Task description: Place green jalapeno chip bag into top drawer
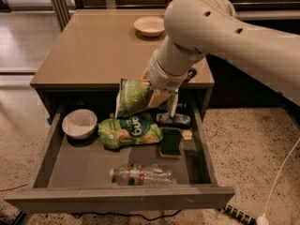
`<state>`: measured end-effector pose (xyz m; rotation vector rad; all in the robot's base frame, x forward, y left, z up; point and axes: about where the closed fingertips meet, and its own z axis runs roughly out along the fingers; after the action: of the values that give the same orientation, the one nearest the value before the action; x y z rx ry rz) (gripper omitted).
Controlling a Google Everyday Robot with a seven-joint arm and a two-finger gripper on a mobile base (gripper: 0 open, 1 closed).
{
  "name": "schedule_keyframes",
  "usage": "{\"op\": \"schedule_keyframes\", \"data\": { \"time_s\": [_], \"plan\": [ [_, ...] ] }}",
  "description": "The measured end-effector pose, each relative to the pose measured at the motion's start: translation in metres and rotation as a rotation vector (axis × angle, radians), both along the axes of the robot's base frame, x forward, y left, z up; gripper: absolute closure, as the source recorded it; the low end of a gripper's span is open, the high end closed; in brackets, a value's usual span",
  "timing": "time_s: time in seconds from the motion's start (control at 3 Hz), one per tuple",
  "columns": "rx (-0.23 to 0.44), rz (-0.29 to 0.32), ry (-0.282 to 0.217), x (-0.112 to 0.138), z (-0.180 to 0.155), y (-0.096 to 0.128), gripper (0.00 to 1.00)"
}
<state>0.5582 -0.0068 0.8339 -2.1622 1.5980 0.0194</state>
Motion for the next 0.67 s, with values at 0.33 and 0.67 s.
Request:
{"op": "schedule_keyframes", "data": {
  "time_s": [0.33, 0.67],
  "plan": [
    [0.020, 0.025, 0.025, 0.001, -0.020, 0.011, 1.00],
    [0.032, 0.065, 0.056, -0.003, -0.046, 0.026, 1.00]
  ]
}}
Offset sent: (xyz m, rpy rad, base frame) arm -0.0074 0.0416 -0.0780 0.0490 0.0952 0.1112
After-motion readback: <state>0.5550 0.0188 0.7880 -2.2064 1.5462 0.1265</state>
